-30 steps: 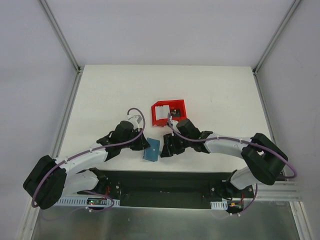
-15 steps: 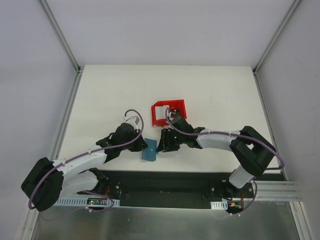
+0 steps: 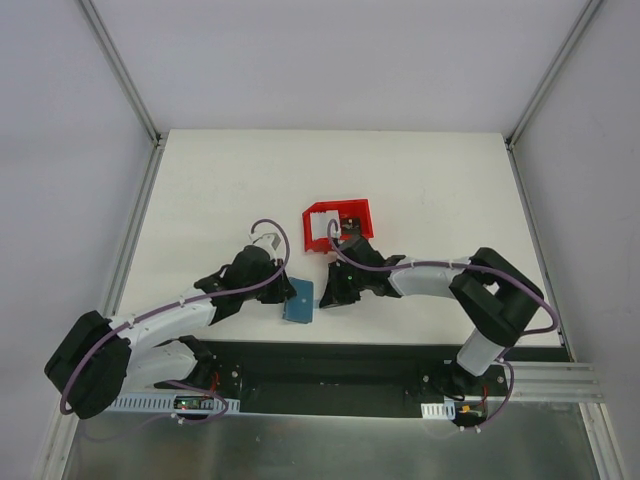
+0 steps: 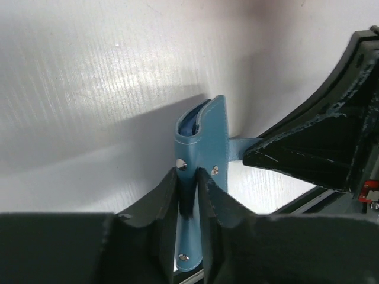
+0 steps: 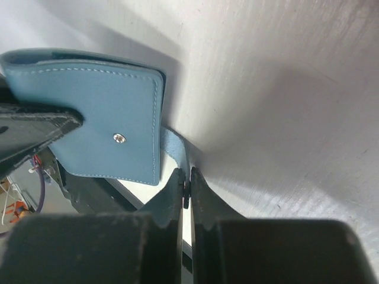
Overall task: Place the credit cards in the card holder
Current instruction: Open the card holder at the center of the board.
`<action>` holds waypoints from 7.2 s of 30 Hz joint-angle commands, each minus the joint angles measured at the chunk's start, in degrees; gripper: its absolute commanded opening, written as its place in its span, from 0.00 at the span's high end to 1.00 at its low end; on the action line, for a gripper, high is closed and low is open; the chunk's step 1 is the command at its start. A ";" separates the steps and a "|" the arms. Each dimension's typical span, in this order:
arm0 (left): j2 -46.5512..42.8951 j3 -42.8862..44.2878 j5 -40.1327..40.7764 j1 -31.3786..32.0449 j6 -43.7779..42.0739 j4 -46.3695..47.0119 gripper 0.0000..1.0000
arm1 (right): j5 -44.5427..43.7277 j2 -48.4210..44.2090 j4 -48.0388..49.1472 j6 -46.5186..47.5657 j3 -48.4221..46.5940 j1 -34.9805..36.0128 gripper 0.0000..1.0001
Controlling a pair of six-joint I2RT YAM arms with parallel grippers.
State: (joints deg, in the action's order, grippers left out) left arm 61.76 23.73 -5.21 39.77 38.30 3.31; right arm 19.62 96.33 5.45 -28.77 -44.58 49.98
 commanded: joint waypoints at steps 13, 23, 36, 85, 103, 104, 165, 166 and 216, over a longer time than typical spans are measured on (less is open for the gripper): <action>-3.58 3.25 2.76 0.22 6.61 -3.58 0.23 | -3.45 -15.83 -3.17 5.48 -0.77 0.12 1.00; -3.05 4.83 -2.33 0.22 3.10 2.31 0.20 | -2.65 -15.48 -3.34 5.66 -1.83 0.12 1.00; 5.04 9.23 -8.50 0.84 -5.61 1.79 0.39 | -2.48 -15.74 -3.17 5.75 -2.09 0.21 1.00; 0.83 10.39 7.57 3.30 -4.48 -9.64 1.00 | -2.31 -18.12 -10.03 9.09 -7.36 -0.41 1.00; -6.91 0.53 16.29 3.30 9.78 -11.48 1.00 | -3.53 -15.82 -11.25 9.44 -4.92 -1.71 0.99; -7.35 0.18 16.46 3.30 9.25 -11.49 1.00 | -3.88 -16.61 -11.69 9.79 -3.43 -2.68 0.98; -12.27 2.12 15.32 9.19 13.64 -11.48 1.00 | -16.54 -1.59 -19.87 3.99 -19.23 8.82 0.39; -12.19 2.03 15.23 9.10 13.81 -11.40 1.00 | -16.54 -1.33 -19.87 3.99 -19.41 9.00 0.39; -13.33 -1.49 16.46 9.19 18.56 -11.84 1.00 | -16.80 5.09 -22.86 8.03 -24.50 10.84 0.39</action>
State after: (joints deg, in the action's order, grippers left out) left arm 49.15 21.63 10.76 48.42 57.65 -8.10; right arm 3.66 100.71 -16.49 -21.37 -66.35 60.31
